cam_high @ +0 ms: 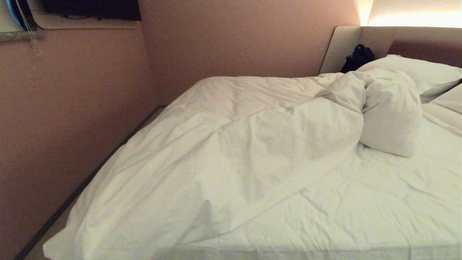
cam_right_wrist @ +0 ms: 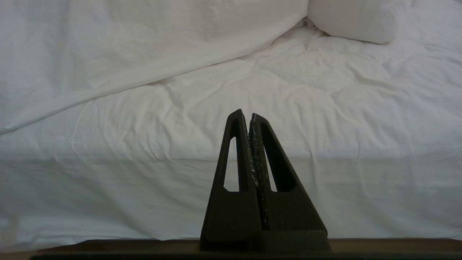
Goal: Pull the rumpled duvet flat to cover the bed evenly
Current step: Hold the folded corner of the quilt
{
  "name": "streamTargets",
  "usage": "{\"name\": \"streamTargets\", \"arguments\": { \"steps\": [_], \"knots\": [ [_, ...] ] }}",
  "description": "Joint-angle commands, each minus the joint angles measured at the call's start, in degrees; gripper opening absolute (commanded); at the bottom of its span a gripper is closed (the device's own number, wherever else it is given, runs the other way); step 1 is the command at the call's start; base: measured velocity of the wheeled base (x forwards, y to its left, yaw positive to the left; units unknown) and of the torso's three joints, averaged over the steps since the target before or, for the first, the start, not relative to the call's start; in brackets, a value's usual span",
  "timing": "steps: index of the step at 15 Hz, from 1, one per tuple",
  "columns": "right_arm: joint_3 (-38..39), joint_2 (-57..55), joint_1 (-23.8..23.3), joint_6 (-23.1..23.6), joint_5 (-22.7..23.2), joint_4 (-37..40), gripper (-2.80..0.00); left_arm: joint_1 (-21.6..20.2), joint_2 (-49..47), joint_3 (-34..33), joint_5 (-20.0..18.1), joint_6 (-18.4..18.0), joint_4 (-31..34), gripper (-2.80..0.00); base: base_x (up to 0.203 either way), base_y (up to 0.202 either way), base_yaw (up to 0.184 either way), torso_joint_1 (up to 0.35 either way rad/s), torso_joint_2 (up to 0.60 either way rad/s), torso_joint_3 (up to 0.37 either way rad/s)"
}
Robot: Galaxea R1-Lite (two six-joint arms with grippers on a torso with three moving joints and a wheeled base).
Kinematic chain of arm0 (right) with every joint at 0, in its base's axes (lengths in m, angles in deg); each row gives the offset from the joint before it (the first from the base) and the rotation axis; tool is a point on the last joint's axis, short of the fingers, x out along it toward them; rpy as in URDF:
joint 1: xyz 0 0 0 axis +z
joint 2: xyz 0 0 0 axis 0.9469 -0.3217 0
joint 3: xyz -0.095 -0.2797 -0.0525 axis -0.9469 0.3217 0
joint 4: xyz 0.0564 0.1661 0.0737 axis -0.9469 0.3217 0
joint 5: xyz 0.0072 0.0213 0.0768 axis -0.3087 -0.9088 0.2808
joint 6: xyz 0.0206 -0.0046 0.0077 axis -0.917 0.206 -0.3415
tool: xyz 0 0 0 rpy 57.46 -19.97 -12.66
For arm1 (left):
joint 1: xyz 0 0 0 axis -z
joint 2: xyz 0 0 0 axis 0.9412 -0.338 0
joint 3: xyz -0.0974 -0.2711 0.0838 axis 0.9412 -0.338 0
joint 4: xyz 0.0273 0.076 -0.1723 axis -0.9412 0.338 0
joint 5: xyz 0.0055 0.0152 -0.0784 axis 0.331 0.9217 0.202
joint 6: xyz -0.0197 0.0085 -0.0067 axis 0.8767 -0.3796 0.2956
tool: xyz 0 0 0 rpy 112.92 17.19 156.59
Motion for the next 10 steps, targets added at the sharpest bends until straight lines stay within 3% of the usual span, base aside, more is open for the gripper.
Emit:
{"name": "streamTargets", "arguments": {
  "steps": [1,5,10],
  "knots": [
    [0.0,-0.1,0.0,0.0,0.0,0.0,-2.80,3.1,2.4,-1.0,0.5,-0.2,0.3,-2.80,0.000,0.000,0.000,0.000,0.00,0.000],
    [0.0,-0.1,0.0,0.0,0.0,0.0,-2.80,4.2,9.5,-6.8,0.5,-2.2,0.8,-2.80,0.000,0.000,0.000,0.000,0.00,0.000],
    [0.0,-0.1,0.0,0.0,0.0,0.0,-2.80,4.1,15.6,-12.9,-0.9,-10.6,0.1,-2.80,0.000,0.000,0.000,0.000,0.00,0.000]
  ]
}}
